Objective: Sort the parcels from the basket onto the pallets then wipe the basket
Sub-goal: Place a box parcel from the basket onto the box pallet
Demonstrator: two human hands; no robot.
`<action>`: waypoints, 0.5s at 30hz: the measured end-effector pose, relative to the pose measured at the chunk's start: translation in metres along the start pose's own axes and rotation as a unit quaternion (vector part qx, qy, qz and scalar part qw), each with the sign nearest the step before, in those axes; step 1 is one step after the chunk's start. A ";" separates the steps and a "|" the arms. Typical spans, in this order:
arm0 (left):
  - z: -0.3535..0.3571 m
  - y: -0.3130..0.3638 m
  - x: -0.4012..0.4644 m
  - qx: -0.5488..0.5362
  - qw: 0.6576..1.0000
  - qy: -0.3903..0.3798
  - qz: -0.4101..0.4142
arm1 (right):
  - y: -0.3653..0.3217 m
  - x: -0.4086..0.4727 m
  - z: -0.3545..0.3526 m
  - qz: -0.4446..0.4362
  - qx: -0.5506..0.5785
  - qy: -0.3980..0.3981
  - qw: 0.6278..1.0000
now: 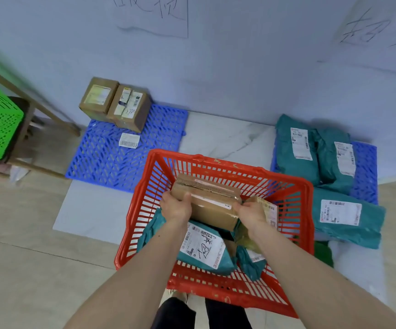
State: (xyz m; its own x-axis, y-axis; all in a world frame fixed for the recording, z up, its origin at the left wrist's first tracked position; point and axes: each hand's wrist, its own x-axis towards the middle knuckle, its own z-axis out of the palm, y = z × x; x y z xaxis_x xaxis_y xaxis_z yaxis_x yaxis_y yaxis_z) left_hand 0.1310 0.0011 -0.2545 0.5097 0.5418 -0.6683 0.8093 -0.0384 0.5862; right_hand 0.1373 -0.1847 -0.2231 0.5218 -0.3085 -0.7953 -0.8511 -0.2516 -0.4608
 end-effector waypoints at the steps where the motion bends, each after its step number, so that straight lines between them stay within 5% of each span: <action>1: -0.006 0.005 -0.013 -0.016 1.000 0.002 0.008 | 0.001 -0.005 0.000 0.008 0.021 0.008 1.000; 15: -0.057 0.024 -0.079 -0.160 0.983 -0.048 0.072 | -0.001 -0.084 -0.009 -0.041 0.199 0.037 0.978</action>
State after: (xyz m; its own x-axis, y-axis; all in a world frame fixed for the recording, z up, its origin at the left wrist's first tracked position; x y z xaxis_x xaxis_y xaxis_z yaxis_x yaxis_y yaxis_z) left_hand 0.0940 0.0055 -0.1615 0.6506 0.4670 -0.5988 0.6010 0.1655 0.7820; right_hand 0.0947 -0.1675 -0.1527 0.5793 -0.3723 -0.7251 -0.7535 0.0946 -0.6506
